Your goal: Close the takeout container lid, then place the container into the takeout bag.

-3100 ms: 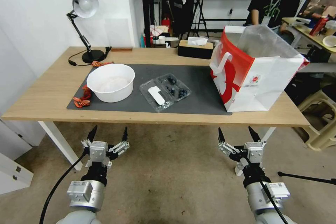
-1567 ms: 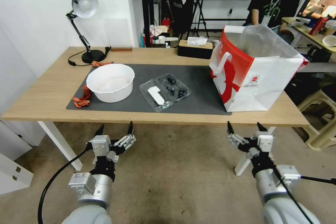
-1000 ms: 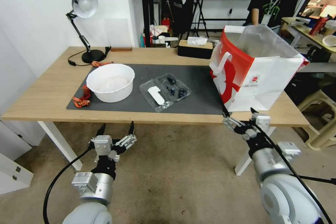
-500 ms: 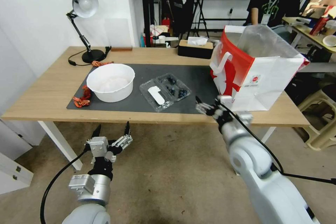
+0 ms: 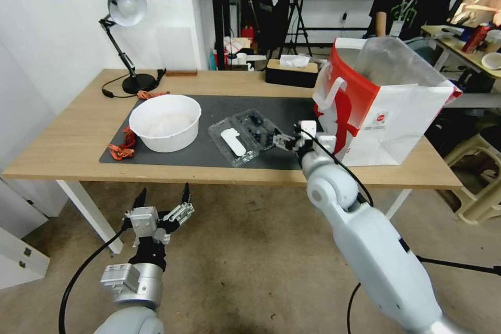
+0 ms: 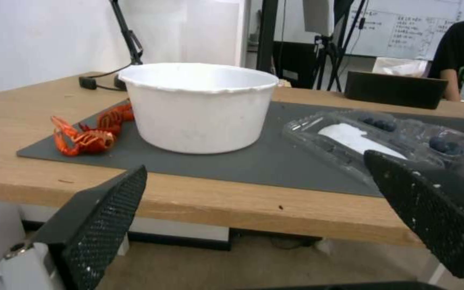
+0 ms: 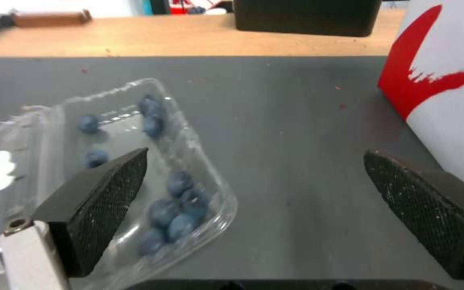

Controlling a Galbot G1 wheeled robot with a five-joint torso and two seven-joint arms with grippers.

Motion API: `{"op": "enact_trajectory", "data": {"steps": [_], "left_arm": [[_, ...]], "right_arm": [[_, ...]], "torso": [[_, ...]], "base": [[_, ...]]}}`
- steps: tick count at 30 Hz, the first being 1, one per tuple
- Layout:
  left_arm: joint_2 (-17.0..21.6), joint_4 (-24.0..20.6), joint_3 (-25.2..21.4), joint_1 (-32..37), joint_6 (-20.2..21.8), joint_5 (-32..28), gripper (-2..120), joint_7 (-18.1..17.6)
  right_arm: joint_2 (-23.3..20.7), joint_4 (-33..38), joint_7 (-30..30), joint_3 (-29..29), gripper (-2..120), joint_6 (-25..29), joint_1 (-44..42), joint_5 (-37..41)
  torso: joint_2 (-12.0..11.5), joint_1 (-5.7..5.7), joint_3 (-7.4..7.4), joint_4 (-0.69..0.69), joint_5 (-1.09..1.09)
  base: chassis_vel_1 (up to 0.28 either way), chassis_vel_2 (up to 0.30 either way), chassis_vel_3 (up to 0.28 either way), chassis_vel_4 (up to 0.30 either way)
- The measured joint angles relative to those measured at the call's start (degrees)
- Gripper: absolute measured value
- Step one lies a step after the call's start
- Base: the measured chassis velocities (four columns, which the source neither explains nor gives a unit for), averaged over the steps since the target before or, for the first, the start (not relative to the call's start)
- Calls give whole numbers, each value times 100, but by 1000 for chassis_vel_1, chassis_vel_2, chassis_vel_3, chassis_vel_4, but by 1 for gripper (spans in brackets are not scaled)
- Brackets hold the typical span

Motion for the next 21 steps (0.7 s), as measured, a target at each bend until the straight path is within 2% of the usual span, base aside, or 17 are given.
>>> {"op": "enact_trajectory", "data": {"steps": [10,21], "left_arm": [[-3,45,-23,-27,-16,8,100,-9],[-1,92,-38,-42,-37,5,100,-18]], "right_arm": [[102,-514,251,-139,100,-635,553,534],[104,-549,278,-80,100,-896,548,525]], "torso": [[0,0,-1,0,1],[0,-1,-1,0,1]], "base": [[0,0,0,0],[0,0,0,0]]}}
